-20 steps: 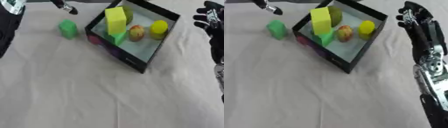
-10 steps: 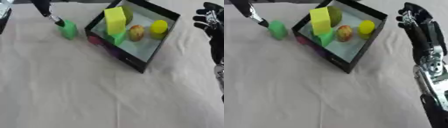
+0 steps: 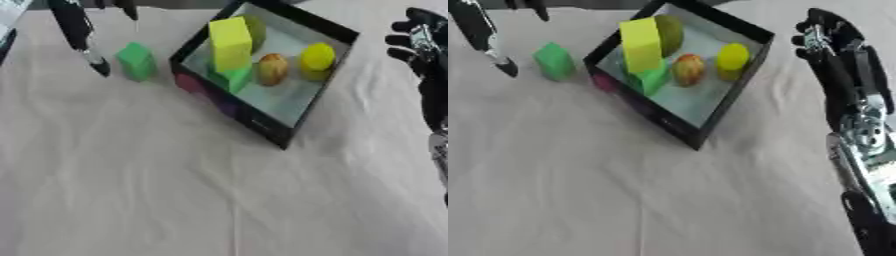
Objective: Pick up objects on the table and place them in the box.
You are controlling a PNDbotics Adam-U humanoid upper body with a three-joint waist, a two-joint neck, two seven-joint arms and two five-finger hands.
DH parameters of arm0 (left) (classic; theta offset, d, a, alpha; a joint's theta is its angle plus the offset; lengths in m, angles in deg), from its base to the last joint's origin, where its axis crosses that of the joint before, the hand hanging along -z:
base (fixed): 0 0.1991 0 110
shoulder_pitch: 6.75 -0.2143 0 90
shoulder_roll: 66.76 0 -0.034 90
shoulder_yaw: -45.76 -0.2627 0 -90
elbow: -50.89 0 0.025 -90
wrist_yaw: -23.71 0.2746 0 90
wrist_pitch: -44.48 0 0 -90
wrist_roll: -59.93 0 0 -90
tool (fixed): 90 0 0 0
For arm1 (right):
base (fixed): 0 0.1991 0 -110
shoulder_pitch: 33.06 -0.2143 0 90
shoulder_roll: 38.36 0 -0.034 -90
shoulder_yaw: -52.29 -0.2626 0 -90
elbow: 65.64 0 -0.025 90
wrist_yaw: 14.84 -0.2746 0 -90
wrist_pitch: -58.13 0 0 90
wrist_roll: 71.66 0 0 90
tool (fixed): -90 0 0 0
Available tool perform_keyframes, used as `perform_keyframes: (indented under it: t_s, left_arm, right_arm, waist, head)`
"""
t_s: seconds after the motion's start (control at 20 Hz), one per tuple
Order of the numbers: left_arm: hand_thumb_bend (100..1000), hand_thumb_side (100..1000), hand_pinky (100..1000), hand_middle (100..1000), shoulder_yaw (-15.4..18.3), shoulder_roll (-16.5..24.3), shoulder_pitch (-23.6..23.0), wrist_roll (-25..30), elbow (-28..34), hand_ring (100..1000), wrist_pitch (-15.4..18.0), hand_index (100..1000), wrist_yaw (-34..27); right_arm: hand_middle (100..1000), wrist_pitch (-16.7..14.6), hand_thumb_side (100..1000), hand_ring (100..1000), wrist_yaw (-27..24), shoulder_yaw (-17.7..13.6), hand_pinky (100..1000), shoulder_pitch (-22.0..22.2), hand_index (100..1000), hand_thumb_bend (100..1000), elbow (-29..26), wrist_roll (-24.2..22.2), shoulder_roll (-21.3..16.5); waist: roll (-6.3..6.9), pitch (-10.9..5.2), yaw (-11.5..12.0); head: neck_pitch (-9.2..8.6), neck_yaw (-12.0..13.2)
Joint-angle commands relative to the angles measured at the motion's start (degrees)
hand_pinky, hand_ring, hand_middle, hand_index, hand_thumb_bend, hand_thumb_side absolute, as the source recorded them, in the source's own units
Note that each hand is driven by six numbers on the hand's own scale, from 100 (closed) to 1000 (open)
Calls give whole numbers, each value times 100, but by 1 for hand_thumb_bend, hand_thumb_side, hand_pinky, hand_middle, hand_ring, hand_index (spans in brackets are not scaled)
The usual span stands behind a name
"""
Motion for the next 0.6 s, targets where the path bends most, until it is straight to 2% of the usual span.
perform_keyframes:
  t_s: [0.05, 0.25, 0.6]
  left_arm:
    - [770, 100, 826, 790, 17, 43, 108, -15, 22, 901, 150, 800, 154]
    - [725, 100, 815, 786, 19, -35, 146, -273, 4, 895, 254, 795, -10]
    - [612, 100, 810, 786, -10, -156, 174, -488, -279, 889, 343, 783, 209]
  right_arm:
    - [715, 3, 593, 768, 27, -22, 805, -72, 827, 100, -134, 13, -105]
    - [715, 3, 594, 768, 22, -24, 805, -78, 827, 100, -137, 15, -100]
    - [714, 9, 593, 768, 18, -10, 805, -108, 827, 100, -147, 13, -83]
  waist:
    - [-14, -111, -8]
    - [-18, -109, -11]
    - [-24, -95, -40]
  head:
    - [-68, 3]
    - [-79, 0]
    - [-128, -5]
